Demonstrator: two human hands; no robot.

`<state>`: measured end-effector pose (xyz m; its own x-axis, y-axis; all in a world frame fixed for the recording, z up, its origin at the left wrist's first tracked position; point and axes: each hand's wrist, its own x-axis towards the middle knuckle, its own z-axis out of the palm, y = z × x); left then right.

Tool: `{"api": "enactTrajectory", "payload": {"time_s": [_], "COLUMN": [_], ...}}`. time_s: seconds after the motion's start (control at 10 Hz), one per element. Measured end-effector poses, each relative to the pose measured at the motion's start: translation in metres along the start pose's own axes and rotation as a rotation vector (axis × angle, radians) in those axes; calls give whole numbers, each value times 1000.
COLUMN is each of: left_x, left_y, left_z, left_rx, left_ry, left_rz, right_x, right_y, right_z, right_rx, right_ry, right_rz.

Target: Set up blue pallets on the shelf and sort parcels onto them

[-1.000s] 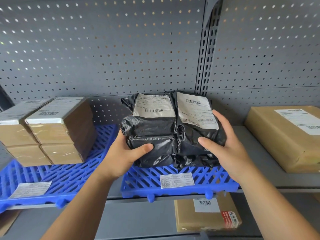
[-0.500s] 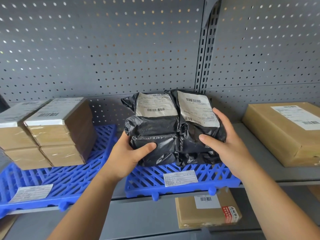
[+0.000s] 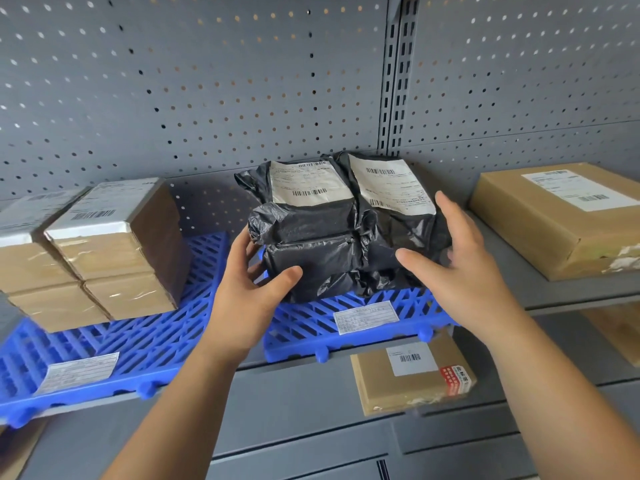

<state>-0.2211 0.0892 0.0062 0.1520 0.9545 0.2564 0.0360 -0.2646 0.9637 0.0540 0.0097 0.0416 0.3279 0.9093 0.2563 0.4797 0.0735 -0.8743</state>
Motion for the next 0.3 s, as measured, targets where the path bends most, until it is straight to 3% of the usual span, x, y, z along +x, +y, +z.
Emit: {"api": "enactTrajectory", "payload": {"time_s": [0.3], "left_x": [-57], "left_y": [33], "left_z": [8], "left_rx": [61], "left_ry": [179], "left_rz": [15], "right_x": [-32], "right_y": [-25], "right_z": [-15], "right_rx": [-64], "right_ry": [-27], "right_rz": [-158]}}
